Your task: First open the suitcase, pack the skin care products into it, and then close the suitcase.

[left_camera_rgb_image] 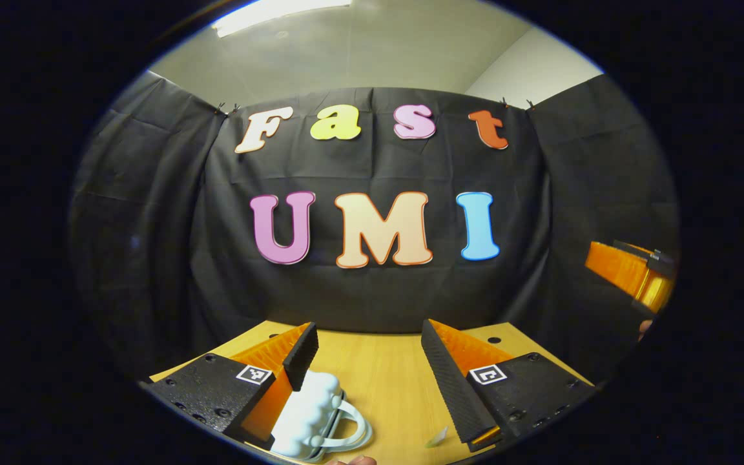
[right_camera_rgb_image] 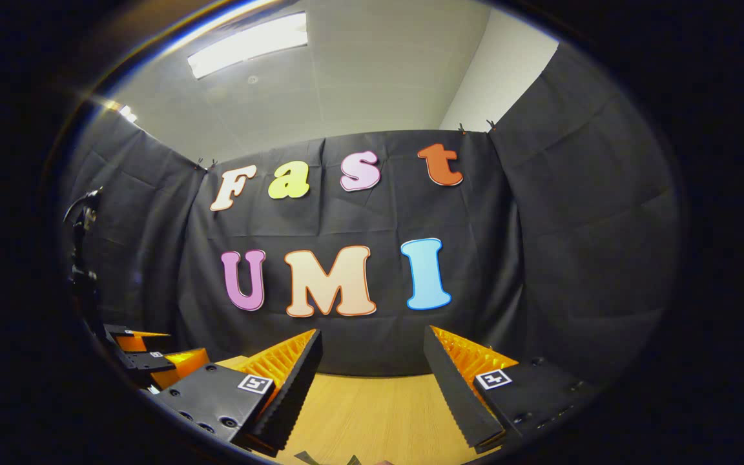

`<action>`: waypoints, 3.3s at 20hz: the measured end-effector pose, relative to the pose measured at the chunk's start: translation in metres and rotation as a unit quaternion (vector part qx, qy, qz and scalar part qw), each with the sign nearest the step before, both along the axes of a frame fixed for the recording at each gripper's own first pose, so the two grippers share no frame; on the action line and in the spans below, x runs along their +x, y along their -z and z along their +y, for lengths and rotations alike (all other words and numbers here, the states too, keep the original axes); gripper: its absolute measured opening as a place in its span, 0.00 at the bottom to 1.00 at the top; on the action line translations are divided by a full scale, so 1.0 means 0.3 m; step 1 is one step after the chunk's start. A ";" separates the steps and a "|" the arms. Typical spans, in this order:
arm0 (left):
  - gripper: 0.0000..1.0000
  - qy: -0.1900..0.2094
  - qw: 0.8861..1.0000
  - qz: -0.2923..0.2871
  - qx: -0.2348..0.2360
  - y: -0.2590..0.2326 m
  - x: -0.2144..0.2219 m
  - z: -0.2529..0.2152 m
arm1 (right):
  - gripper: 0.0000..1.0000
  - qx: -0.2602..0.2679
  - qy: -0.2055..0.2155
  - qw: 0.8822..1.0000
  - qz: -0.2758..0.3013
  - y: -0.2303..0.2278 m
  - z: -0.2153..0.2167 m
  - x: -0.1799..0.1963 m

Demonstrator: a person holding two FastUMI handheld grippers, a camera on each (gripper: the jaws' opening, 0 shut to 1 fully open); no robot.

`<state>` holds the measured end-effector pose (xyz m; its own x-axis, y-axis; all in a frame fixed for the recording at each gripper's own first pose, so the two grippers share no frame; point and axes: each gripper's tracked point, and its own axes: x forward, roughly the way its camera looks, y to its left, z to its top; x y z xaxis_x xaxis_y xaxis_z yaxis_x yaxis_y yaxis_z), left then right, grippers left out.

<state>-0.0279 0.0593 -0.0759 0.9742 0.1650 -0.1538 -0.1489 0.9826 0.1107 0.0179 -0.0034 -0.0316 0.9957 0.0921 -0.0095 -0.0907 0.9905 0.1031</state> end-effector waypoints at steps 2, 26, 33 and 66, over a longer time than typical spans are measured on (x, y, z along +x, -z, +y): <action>0.95 0.003 0.999 0.043 0.001 0.105 0.002 0.042 | 0.98 0.003 0.019 1.000 0.004 -0.005 0.018 0.010; 0.96 0.004 0.922 0.381 -0.070 0.884 -0.027 0.021 | 0.98 -0.119 0.026 0.991 0.057 0.108 0.065 0.034; 0.96 0.000 0.896 0.432 -0.097 0.974 -0.044 0.019 | 0.99 -0.134 0.025 0.989 0.060 0.137 0.050 0.029; 0.00 0.022 0.930 0.367 -0.022 0.374 0.025 0.317 | 0.98 -0.053 -0.003 0.998 0.036 0.189 0.163 0.020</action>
